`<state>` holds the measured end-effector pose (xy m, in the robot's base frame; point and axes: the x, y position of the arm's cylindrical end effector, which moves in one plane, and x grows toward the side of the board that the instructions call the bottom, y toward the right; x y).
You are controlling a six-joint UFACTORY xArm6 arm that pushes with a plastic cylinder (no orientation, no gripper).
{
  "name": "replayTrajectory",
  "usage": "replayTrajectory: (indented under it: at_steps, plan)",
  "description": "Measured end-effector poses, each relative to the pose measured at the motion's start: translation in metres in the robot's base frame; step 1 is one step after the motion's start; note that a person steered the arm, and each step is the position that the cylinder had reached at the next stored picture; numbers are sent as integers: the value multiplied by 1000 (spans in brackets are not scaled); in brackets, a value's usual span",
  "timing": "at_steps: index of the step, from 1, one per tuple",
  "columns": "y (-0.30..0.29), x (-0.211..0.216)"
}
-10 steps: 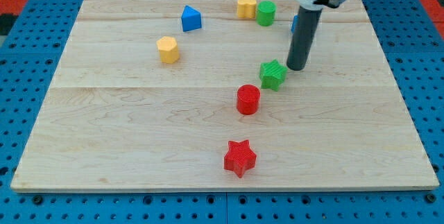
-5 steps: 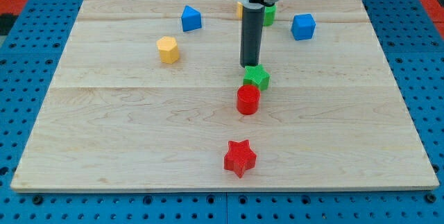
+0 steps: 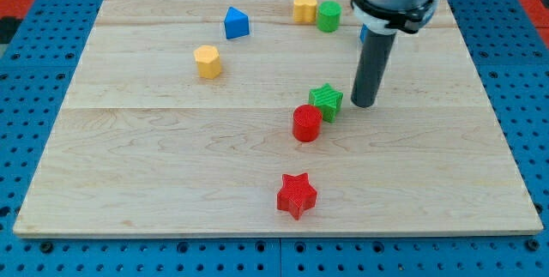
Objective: Push the green star left and down a bit
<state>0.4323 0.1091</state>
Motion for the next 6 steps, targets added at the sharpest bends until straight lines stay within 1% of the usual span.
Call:
replayTrajectory:
  at_steps: [1, 2, 4, 6]
  plan:
    - [-19, -4]
    - [-67, -4]
    - [-102, -8]
    - [-102, 11]
